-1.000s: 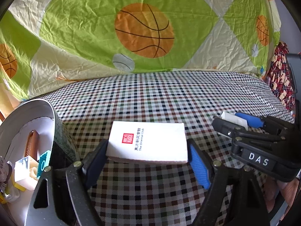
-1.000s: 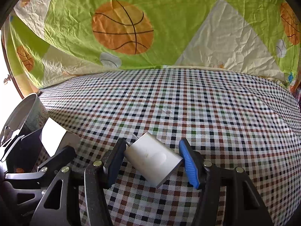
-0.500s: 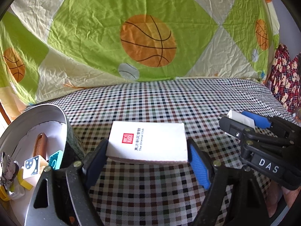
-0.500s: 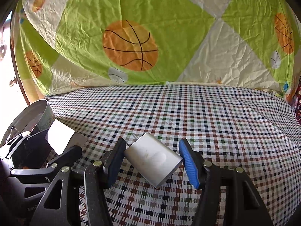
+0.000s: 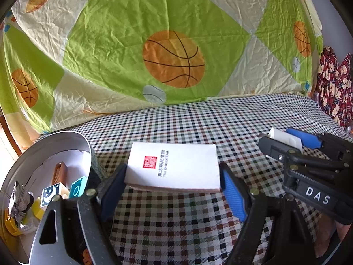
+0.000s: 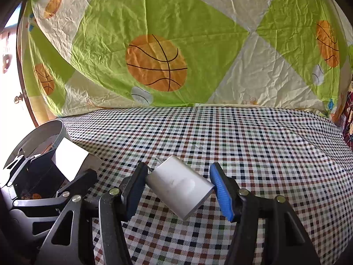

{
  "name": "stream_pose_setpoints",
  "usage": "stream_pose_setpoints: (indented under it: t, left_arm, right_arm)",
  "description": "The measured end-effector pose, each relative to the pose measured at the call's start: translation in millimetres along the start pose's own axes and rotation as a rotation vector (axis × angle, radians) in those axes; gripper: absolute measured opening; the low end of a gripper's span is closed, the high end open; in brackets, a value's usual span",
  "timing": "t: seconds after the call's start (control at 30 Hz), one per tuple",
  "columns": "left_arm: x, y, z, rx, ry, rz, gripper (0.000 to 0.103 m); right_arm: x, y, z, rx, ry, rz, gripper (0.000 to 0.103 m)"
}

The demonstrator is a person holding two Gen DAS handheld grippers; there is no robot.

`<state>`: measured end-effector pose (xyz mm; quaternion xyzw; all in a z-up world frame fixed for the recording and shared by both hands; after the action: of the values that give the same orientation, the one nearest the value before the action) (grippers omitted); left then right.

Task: Organize rigid objects
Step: 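Lift the logo box with the left tool while the right tool lifts the white block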

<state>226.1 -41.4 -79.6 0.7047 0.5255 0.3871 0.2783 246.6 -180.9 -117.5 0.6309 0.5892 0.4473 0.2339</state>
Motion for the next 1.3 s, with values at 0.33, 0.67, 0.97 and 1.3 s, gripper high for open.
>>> stream_pose_setpoints:
  t: [0.33, 0.67, 0.97, 1.3]
  left_arm:
    - [1.4, -3.6, -15.7, -0.023, 0.032, 0.009, 0.082]
    - [12.8, -8.9, -29.7, -0.047, 0.035, -0.041, 0.082]
    - [14.4, -11.2, -38.6, -0.069, 0.049, -0.044, 0.082]
    - [22.5, -14.8, -47.4, -0.087, 0.056, -0.066, 0.082]
  right_arm:
    - [3.6, -6.1, -12.4, -0.022, 0.019, -0.001, 0.061]
    - [7.1, -8.7, -18.5, -0.028, 0.029, -0.011, 0.061]
    - [9.0, -10.6, -21.7, -0.028, 0.038, -0.018, 0.061]
    - [11.7, -13.3, -26.8, -0.037, 0.049, -0.022, 0.061]
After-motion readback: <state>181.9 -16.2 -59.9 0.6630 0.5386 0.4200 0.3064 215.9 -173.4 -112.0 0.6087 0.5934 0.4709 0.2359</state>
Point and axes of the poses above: each gripper's, at about its wrist camera, not at the fingertips, and z roughly the way its jaws point, x to its left, y to its top, the point moved 7 cm from there along z, roughly the way its jaws point, and after that the axes turned 10 degrees about z, right-handed, at the moved point
